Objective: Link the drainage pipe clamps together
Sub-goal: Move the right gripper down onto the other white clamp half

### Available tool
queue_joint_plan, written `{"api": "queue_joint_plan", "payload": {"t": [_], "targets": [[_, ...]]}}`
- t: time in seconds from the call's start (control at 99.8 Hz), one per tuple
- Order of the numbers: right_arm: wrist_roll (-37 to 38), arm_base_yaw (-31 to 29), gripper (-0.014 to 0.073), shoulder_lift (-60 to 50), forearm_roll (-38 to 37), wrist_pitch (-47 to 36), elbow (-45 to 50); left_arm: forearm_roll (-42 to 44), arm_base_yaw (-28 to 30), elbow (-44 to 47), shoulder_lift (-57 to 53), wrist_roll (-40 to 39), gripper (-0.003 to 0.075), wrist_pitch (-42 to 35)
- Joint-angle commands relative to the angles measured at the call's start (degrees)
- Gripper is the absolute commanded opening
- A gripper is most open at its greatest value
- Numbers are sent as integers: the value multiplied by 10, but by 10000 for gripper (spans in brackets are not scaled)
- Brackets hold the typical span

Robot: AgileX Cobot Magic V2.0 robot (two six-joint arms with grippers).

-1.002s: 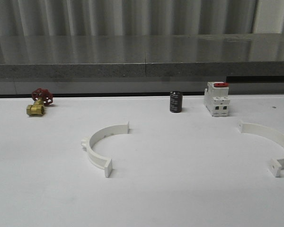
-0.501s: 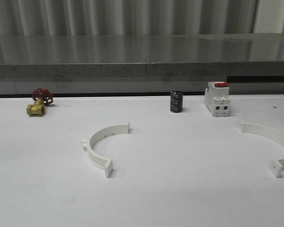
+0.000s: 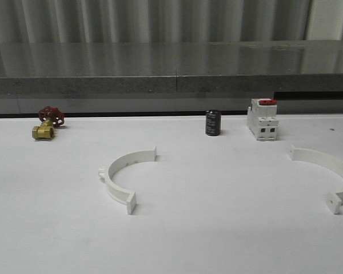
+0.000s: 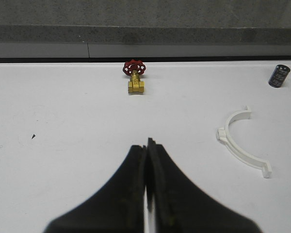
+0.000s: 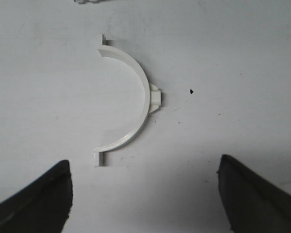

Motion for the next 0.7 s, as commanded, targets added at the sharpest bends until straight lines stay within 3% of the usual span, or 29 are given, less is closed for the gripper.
{"api": "queue_joint_plan", "payload": {"t": [0.0, 0.19, 0.691], "targets": [[-4, -4, 619, 4, 5, -39, -23, -11, 0, -14, 4, 1, -21, -38], [-4, -4, 575, 95, 5, -43, -55, -11, 0, -14, 4, 1, -21, -38], [-37, -3, 573, 343, 3, -55, -181, -11, 0, -14, 4, 1, -21, -38]]}}
